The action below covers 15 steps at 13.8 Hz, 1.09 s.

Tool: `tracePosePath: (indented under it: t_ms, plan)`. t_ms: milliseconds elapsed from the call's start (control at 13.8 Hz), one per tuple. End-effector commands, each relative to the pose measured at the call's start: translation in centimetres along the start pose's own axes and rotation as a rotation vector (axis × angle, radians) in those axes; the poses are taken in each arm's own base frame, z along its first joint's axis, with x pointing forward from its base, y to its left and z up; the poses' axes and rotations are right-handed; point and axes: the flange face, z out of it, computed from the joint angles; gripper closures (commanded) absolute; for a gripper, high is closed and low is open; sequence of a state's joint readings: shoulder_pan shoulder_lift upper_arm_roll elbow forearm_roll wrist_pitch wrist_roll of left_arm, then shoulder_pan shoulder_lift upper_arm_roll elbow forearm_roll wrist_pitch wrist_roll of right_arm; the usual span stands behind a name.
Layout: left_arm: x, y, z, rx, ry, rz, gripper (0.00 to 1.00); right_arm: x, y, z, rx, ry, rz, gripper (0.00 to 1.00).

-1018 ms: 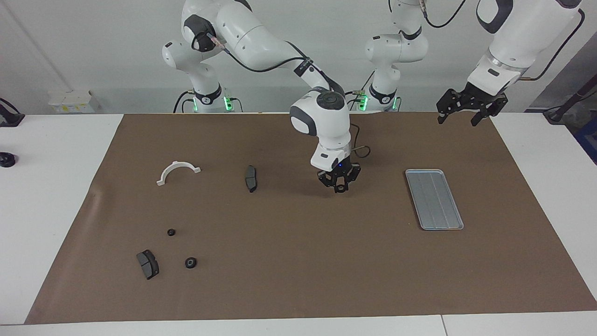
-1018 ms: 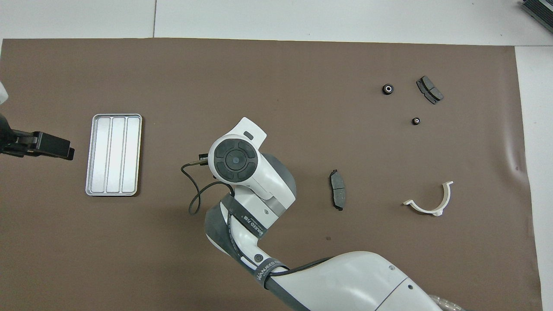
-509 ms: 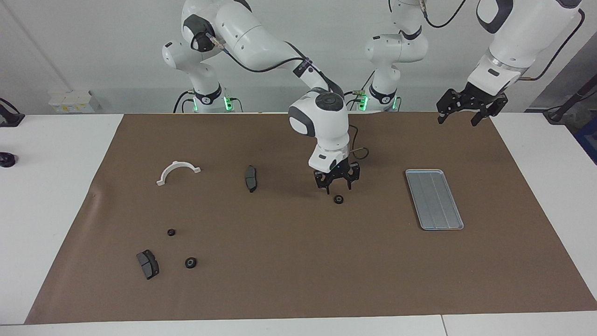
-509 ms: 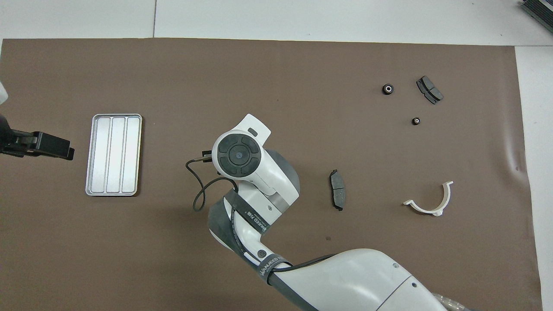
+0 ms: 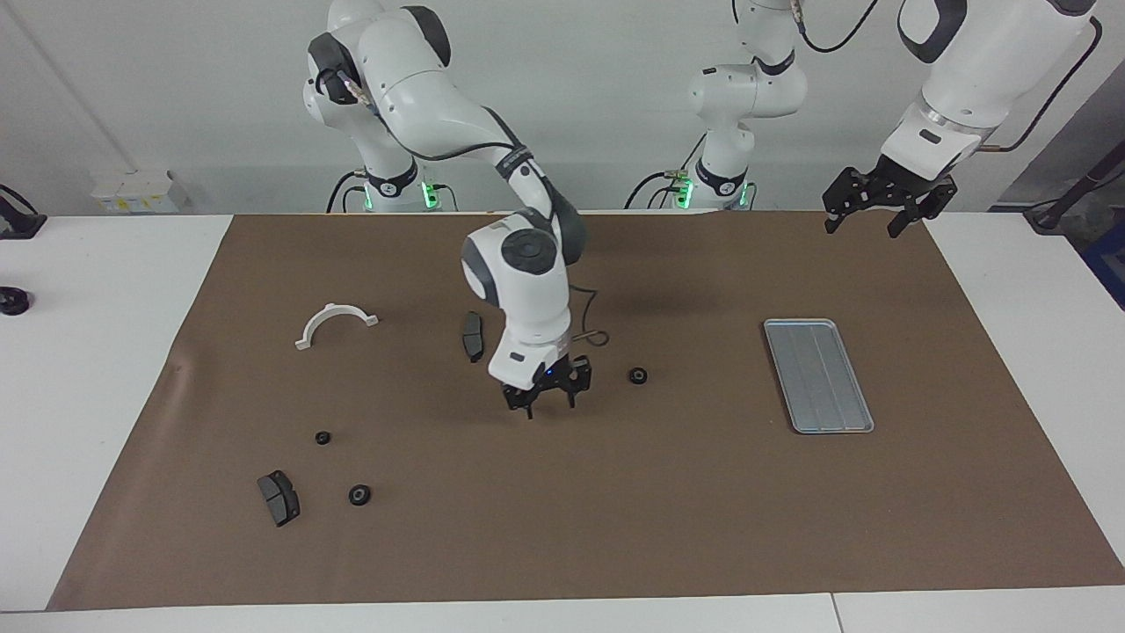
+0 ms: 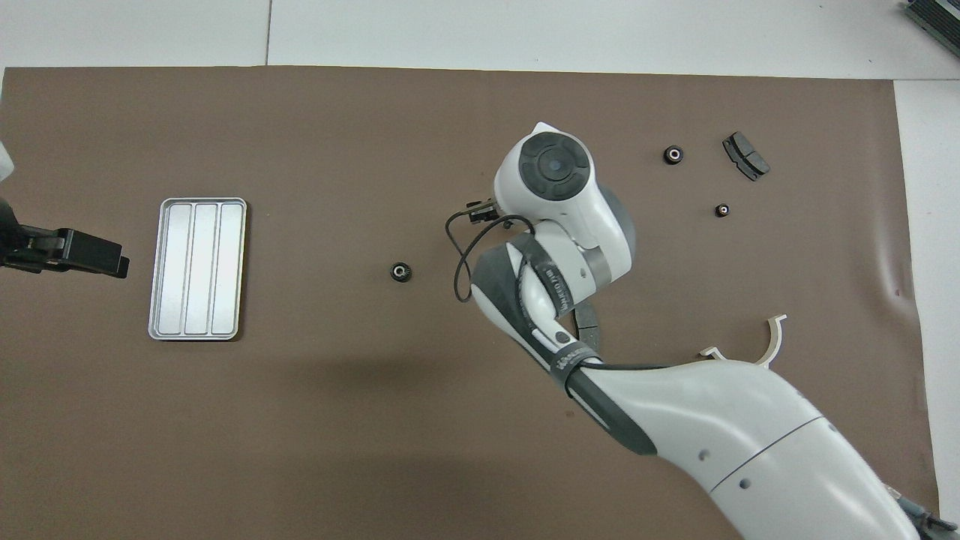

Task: Pick bearing gear from pile to tray
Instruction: 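Move the left gripper toward the bearing while the right gripper withdraws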

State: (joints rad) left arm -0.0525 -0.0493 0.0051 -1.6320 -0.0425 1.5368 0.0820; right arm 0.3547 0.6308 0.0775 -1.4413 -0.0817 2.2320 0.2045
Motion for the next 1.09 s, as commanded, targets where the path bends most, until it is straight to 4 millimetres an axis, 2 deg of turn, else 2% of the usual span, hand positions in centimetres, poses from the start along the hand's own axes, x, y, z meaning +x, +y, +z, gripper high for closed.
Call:
tracePosePath:
  t_ms: [0,145,218,364,436,509,655,800,873,945,1018]
  plan:
    - [-0.4,-0.3,-0.1,0.015,0.013,0.000,0.00,1.3,8.2,0.1,-0.016,0.005,-0.067,0.25]
    - [-0.1,0.3,0.7,0.017,0.048,-0.041,0.00,1.5,12.6,0.3,-0.025,0.017,-0.105,0.25]
    - [-0.2,1.1,2.2,0.019,0.096,-0.058,0.00,1.7,14.7,0.3,-0.030,0.037,-0.118,0.25]
    - [0.1,6.0,5.6,0.016,0.121,-0.050,0.00,1.6,18.4,0.5,-0.043,0.052,-0.148,0.25]
    - [0.8,7.7,6.8,0.009,0.131,-0.094,0.00,1.8,20.1,0.4,-0.047,0.094,-0.146,0.25]
    - [1.5,10.5,8.5,0.002,0.129,-0.120,0.00,2.0,21.7,0.0,-0.058,0.132,-0.131,0.25]
    - [3.2,14.6,12.7,-0.005,0.114,-0.194,0.00,2.0,23.4,0.1,-0.074,0.162,-0.132,0.26]
    - [4.4,17.4,17.2,-0.020,0.135,-0.260,0.00,1.6,25.5,0.6,-0.087,0.191,-0.154,0.26]
    - [4.0,18.0,19.0,-0.031,0.158,-0.274,0.00,1.5,25.7,1.3,-0.085,0.190,-0.150,0.26]
    - [3.8,18.5,20.0,-0.035,0.165,-0.275,0.00,1.4,25.7,1.6,-0.084,0.190,-0.152,0.26]
    - [4.1,20.2,22.4,-0.027,0.142,-0.289,0.00,0.9,25.7,2.5,-0.086,0.195,-0.156,0.26]
